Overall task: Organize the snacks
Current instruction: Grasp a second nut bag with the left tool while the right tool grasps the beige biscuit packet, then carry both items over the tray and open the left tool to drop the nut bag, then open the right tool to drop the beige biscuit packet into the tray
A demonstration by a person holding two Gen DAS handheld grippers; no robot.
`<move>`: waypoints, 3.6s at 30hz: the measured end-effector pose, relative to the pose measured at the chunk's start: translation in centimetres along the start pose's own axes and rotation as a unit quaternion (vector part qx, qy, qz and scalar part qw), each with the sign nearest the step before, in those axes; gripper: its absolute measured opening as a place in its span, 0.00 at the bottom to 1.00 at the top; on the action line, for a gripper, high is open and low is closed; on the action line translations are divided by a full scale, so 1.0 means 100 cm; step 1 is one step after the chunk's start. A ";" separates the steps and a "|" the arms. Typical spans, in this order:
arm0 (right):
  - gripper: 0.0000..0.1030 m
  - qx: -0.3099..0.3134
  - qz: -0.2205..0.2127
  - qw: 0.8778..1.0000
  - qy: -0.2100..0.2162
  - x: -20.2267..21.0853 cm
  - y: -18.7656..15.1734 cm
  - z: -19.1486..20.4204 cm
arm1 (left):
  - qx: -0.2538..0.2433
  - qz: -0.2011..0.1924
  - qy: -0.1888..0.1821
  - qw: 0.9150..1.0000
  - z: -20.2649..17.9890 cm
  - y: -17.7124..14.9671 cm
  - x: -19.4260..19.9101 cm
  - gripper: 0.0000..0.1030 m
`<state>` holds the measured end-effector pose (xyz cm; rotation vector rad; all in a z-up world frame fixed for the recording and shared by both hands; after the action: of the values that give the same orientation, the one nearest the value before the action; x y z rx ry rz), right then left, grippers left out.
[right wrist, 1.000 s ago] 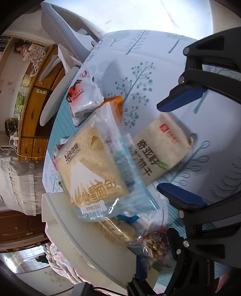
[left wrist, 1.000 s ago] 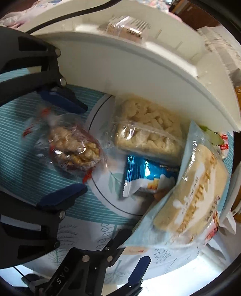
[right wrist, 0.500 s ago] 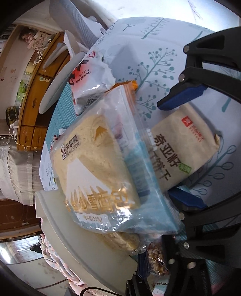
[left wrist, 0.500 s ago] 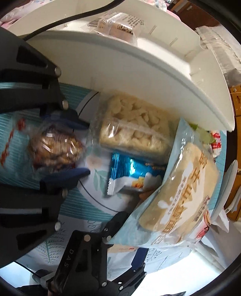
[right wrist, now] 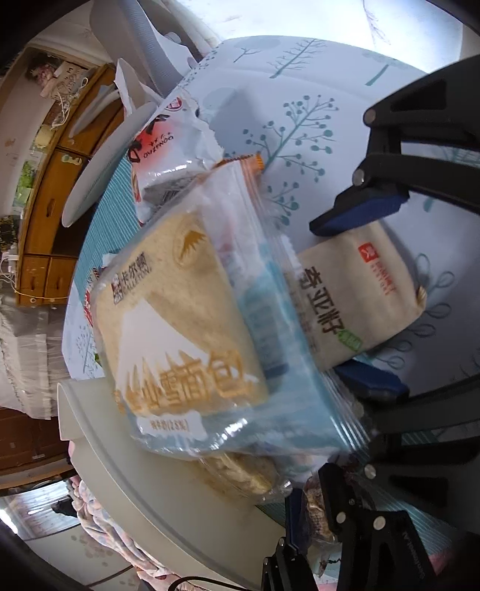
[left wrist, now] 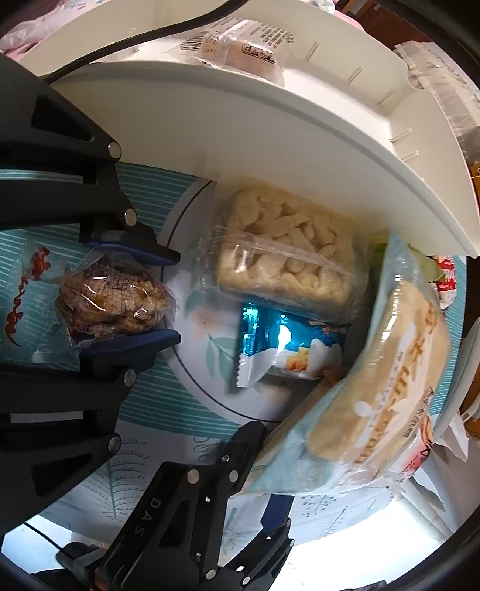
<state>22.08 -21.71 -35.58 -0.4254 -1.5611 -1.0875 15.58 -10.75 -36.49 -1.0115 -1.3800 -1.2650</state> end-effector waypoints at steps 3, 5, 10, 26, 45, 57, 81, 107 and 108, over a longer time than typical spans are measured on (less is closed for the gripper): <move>0.61 -0.024 0.016 1.000 0.006 0.002 -0.006 0.002 | -0.003 0.014 -0.002 1.000 0.000 -0.005 0.000 0.33; 0.59 -0.041 0.031 0.999 0.010 0.004 -0.010 0.004 | -0.007 0.024 -0.004 1.000 0.001 -0.009 0.000 0.33; 0.58 -0.097 0.058 0.993 0.034 0.010 -0.025 0.005 | -0.011 0.049 -0.011 0.999 0.000 -0.028 0.000 0.32; 0.56 -0.280 0.114 0.951 0.066 0.058 -0.094 0.004 | -0.037 0.027 -0.016 0.999 -0.006 -0.085 0.051 0.32; 0.13 -0.383 0.119 0.906 0.134 0.089 -0.142 0.045 | -0.051 -0.001 -0.046 0.998 -0.013 -0.092 0.155 0.33; 0.12 -0.374 0.025 0.913 0.163 0.128 -0.122 0.049 | -0.002 -0.047 -0.063 0.997 0.027 -0.067 0.205 0.33; 0.13 -0.389 -0.086 0.901 0.171 0.140 -0.002 0.144 | -0.050 -0.058 -0.102 0.992 0.163 0.003 0.200 0.33; 0.59 -0.400 -0.077 0.902 0.142 0.095 0.063 0.246 | -0.130 -0.028 -0.112 0.985 0.232 0.045 0.162 0.79; 0.61 -0.404 -0.075 0.901 0.137 0.096 0.060 0.243 | -0.136 -0.025 -0.114 0.984 0.228 0.047 0.162 0.79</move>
<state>9.71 -1.53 -22.98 -0.6721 -0.8450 -1.8242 14.49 11.85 -19.46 -1.3520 -1.4372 -1.4380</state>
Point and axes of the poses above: each gripper's, at about its wrist camera, not at the fingertips, and x roughly against the way its jaws point, z to its left, y to its top, the point moved 8 cm from there along -x, roughly the way its jaws point, and after that the axes turned 2 degrees about y, right-handed, at the moved point
